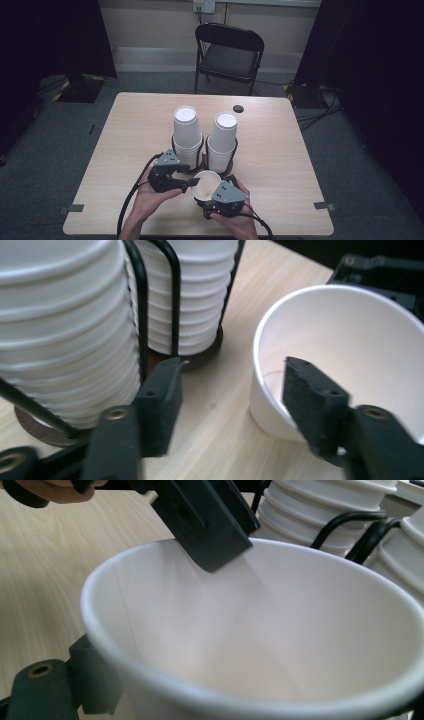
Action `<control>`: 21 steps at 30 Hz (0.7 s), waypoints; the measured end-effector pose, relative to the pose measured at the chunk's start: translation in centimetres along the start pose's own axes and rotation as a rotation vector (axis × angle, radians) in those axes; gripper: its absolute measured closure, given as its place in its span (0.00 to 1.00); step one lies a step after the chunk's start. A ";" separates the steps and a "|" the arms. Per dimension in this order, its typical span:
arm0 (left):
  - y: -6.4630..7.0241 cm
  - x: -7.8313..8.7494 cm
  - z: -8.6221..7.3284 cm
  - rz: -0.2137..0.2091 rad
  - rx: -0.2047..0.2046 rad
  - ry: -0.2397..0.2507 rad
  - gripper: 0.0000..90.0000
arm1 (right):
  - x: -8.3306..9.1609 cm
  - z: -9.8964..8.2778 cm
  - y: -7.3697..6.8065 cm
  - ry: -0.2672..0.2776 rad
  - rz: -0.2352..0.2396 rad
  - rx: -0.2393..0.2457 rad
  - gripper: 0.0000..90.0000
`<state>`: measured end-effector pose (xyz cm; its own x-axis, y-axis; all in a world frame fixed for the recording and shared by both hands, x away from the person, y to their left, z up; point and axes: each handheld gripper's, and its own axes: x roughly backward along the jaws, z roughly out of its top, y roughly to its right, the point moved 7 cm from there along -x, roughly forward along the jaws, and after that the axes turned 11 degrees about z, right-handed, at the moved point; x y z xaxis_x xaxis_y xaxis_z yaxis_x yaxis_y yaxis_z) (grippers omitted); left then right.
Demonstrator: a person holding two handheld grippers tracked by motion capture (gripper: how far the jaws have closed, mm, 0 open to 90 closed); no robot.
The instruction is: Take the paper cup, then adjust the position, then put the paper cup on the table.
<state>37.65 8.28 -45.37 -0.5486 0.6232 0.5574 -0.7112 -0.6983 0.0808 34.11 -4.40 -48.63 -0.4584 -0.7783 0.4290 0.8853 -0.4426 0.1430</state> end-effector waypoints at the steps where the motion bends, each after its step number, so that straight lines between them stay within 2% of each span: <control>1: -0.1 0.1 0.0 0.013 0.006 0.014 0.40 | 0.1 0.0 0.1 0.002 -0.001 -0.002 0.14; 5: -0.5 0.3 -0.1 0.029 0.047 0.051 0.35 | 0.2 -0.3 0.3 -0.015 0.009 -0.032 0.14; 7: -0.6 0.5 -0.2 0.042 0.049 0.076 0.33 | 0.3 -0.9 0.9 -0.027 -0.003 -0.063 0.14; 11: -1.0 0.8 -0.4 0.061 0.064 0.108 0.33 | 0.8 -1.2 1.2 -0.019 -0.007 -0.083 0.14; 14: -1.3 0.9 -0.8 0.058 0.067 0.111 0.33 | 1.3 -1.3 1.7 -0.004 -0.025 -0.096 0.14; 18: -1.8 1.0 -1.1 0.097 0.068 0.142 0.32 | 2.0 -1.4 2.4 0.003 -0.045 -0.111 0.14; 20: -2.2 1.0 -1.3 0.153 0.073 0.169 0.32 | 2.2 -1.5 2.7 0.016 -0.051 -0.130 0.14; 21: -2.3 1.1 -1.5 0.160 0.075 0.179 0.32 | 2.4 -1.6 2.8 0.032 -0.050 -0.142 0.14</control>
<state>38.03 11.07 -46.24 -0.7256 0.5504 0.4129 -0.5780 -0.8132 0.0682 35.41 -8.20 -48.60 -0.5056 -0.7669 0.3953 0.8426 -0.5375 0.0349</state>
